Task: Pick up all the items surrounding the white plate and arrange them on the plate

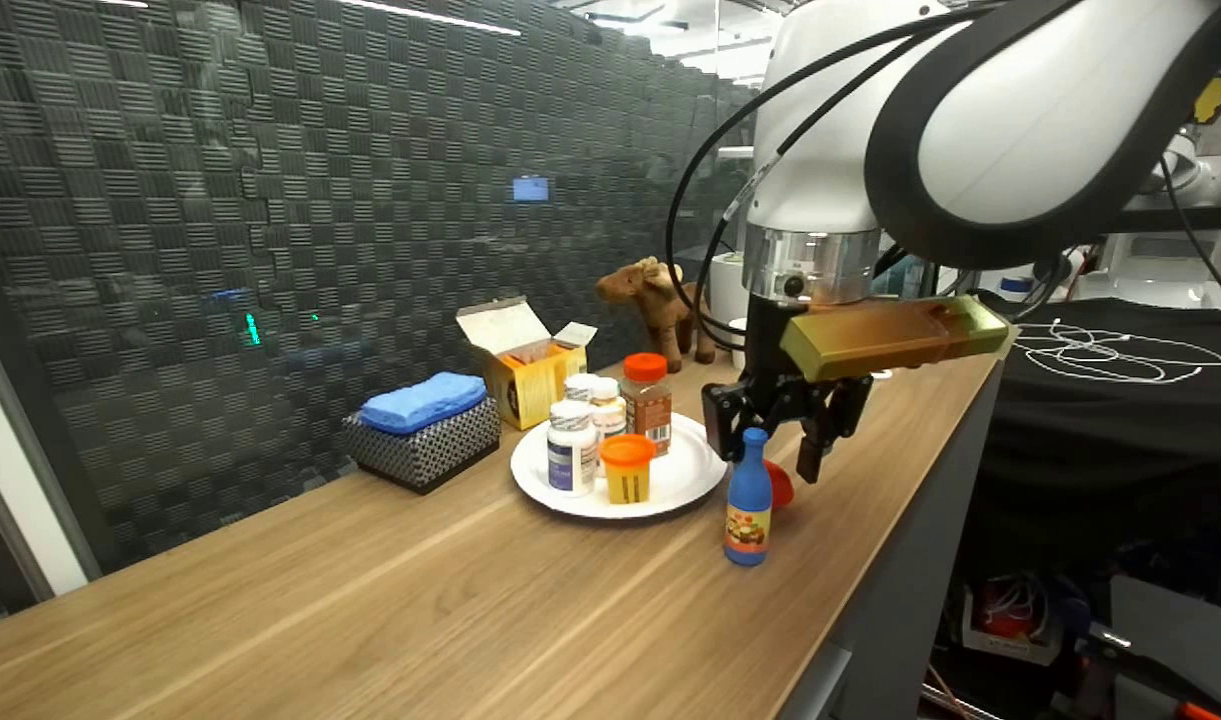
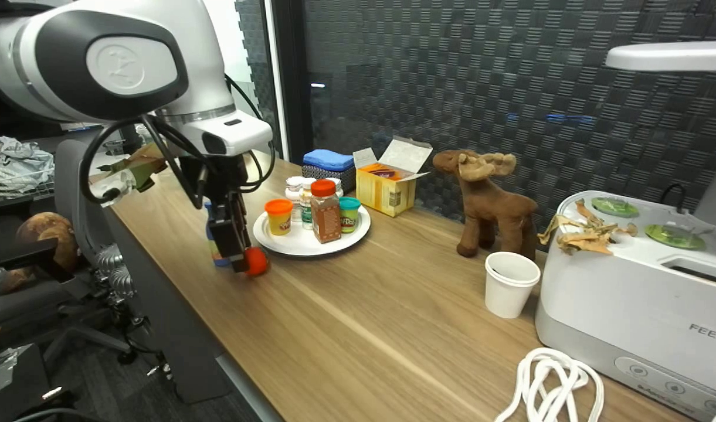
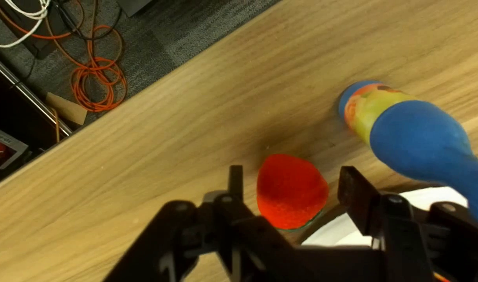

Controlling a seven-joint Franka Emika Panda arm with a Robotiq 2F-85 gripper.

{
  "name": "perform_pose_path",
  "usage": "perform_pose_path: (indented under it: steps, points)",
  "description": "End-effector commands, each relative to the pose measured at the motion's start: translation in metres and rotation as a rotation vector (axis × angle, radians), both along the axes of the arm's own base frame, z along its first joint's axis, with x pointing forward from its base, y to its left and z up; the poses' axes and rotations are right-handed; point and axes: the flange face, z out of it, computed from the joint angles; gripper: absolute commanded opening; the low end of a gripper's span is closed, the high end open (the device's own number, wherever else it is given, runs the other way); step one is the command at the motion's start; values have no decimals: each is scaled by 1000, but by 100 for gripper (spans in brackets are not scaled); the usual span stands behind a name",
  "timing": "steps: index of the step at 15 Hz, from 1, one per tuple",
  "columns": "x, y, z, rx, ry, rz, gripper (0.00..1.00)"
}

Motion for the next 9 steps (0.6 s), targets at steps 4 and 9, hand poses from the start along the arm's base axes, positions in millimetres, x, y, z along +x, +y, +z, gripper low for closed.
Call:
perform_pose_path:
  steps: [4,9]
  points:
    - [-1,-5,5,14,-26,5,19]
    - [-2,-4,0,8,-21,16,0]
